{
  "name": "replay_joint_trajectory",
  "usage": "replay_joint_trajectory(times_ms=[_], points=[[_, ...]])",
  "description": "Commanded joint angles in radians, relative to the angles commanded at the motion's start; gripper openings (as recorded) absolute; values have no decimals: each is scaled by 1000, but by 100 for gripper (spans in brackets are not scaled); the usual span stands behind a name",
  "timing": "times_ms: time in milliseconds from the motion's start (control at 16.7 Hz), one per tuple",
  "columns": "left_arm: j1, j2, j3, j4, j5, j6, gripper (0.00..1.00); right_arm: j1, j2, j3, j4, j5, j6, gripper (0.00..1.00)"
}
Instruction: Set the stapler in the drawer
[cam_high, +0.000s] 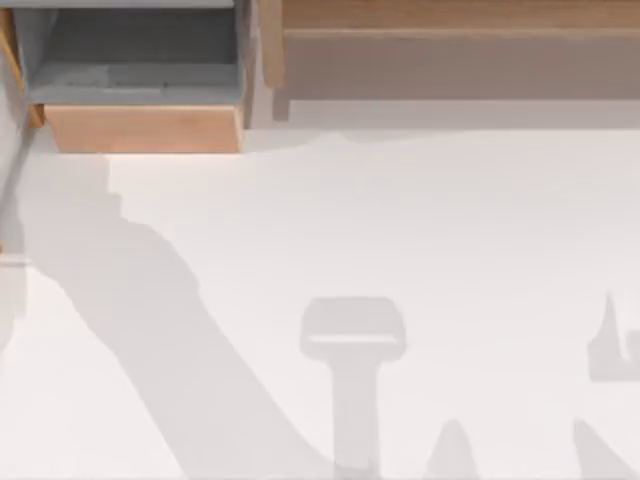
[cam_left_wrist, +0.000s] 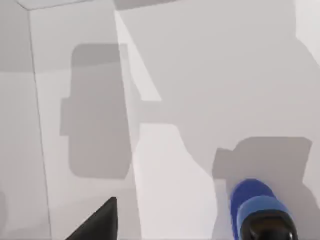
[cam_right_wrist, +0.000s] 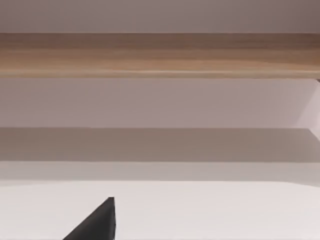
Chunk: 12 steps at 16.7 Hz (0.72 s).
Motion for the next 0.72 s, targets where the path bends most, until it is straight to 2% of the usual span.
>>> replay_joint_trajectory(times_ms=[300, 720], points=[[81, -163, -217, 392, 90, 187, 100, 0, 0, 0, 0, 0, 0, 100], [301, -353, -617, 1076, 232, 499, 100, 0, 0, 0, 0, 0, 0, 100]])
